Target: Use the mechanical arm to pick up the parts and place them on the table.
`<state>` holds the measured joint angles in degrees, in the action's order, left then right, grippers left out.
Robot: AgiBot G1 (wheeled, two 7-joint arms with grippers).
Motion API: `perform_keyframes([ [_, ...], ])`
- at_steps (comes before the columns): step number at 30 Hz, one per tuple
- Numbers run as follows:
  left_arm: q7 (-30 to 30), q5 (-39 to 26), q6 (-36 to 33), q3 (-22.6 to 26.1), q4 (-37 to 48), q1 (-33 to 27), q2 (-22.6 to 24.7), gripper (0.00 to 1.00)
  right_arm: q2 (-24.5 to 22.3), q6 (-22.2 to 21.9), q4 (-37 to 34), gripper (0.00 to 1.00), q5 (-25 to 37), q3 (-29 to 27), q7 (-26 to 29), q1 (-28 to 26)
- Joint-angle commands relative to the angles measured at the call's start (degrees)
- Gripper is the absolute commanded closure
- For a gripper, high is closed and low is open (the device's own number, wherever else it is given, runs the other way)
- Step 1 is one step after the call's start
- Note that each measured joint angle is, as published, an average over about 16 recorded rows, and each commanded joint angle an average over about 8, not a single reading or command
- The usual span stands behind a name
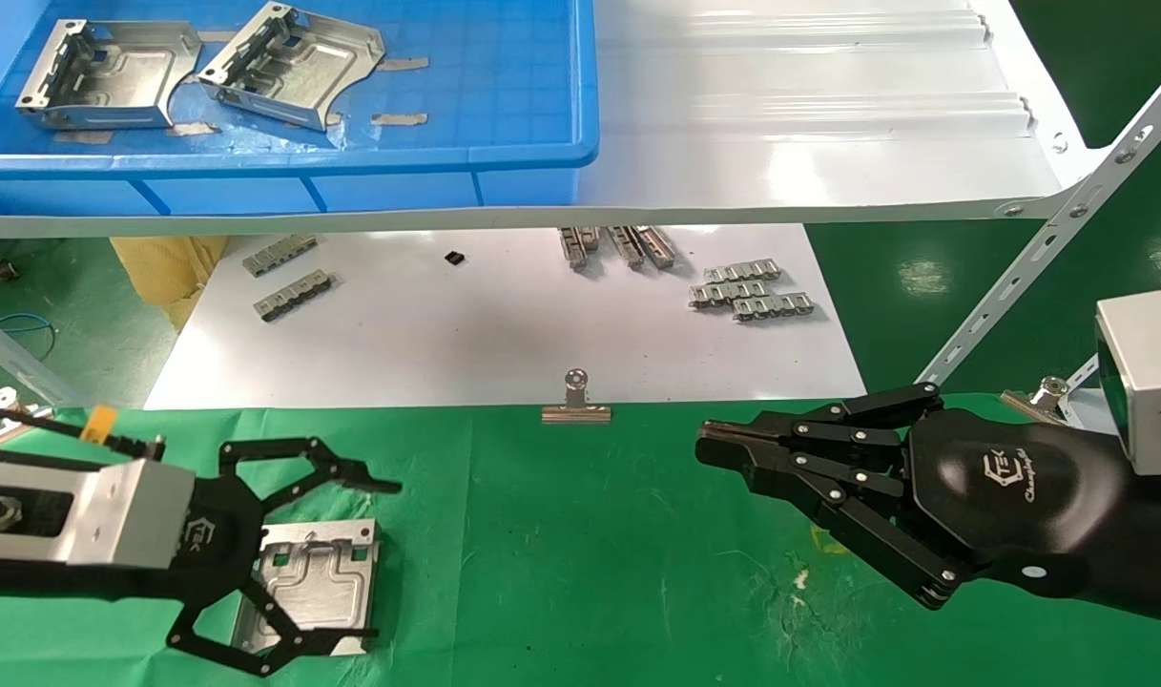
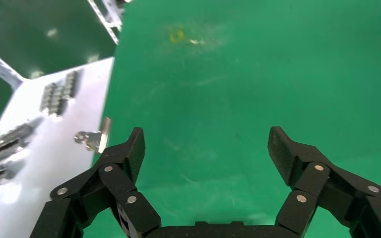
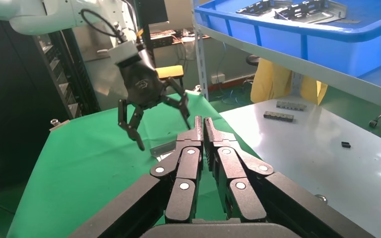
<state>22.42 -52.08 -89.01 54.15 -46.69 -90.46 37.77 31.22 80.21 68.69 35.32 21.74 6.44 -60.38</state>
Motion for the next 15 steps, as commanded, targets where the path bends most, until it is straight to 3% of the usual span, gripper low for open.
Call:
perform_keyframes([
  [1, -1.11, 0.24, 0.09, -1.11, -0.77, 0.81, -0.10, 0.00, 0.00, 0.00, 0.00, 0.00, 0.00, 0.00, 0.00, 0.00],
  [15, -9.51, 2.85, 0.93, -10.82, -7.62, 8.17, -0.79, 0.00, 0.00, 0.00, 0.00, 0.00, 0.00, 0.00, 0.00, 0.00],
])
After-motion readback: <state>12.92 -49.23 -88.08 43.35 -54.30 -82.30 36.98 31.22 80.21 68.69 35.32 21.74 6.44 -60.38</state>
